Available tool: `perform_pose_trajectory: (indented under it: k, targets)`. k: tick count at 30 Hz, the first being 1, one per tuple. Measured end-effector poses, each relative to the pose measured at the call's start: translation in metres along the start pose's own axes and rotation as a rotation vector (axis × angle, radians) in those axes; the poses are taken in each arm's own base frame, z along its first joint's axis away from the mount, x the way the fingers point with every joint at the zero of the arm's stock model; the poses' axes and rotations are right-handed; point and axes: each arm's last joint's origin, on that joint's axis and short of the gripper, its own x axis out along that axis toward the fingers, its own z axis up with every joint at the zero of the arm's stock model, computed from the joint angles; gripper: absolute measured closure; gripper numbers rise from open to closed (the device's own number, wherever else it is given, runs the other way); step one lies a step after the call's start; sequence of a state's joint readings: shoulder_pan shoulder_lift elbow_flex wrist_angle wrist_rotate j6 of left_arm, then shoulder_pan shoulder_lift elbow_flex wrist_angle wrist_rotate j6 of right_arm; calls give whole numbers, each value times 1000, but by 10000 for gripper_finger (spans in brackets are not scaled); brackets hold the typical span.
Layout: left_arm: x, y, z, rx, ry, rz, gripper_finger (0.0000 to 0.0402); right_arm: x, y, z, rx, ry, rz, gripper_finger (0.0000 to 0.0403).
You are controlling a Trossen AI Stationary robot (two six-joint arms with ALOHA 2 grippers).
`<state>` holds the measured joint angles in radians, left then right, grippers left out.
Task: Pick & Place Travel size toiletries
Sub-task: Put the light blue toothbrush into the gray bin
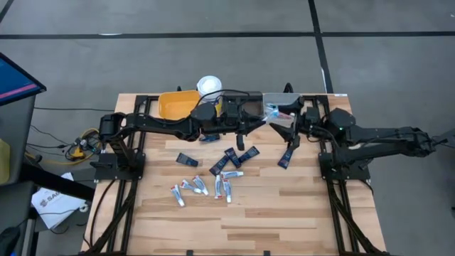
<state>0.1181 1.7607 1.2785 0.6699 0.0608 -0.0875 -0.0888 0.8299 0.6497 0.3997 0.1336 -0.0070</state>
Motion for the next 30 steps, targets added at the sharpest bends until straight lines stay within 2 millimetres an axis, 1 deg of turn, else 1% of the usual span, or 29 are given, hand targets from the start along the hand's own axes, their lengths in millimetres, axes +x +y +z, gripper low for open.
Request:
perform_pose_trajectory:
  k: [4, 8, 10, 12, 15, 21, 23, 27, 30]
  targets:
    - [0, 0, 0, 0, 0, 0, 368, 13, 1, 6, 28, 8, 74, 98]
    - [0, 0, 0, 0, 0, 0, 369, 23, 2, 4, 35, 35, 92, 100]
    - [0, 0, 0, 0, 0, 0, 366, 26, 3, 4, 34, 36, 91, 112]
    - [0, 0, 0, 0, 0, 0, 364, 28, 3, 4, 34, 37, 90, 133]
    - [0, 0, 0, 0, 0, 0, 365, 29, 3, 4, 34, 41, 91, 186]
    - [0, 0, 0, 0, 0, -3, 367, 28, 3, 5, 26, 39, 90, 335]
    - [0, 0, 0, -1, -1, -8, 364, 27, 2, 5, 18, 42, 85, 371]
    - [0, -1, 0, -1, -1, -7, 361, 26, 1, 5, 23, 52, 83, 372]
    - [0, 0, 0, -1, 1, 0, 360, 26, 1, 4, 32, 56, 81, 356]
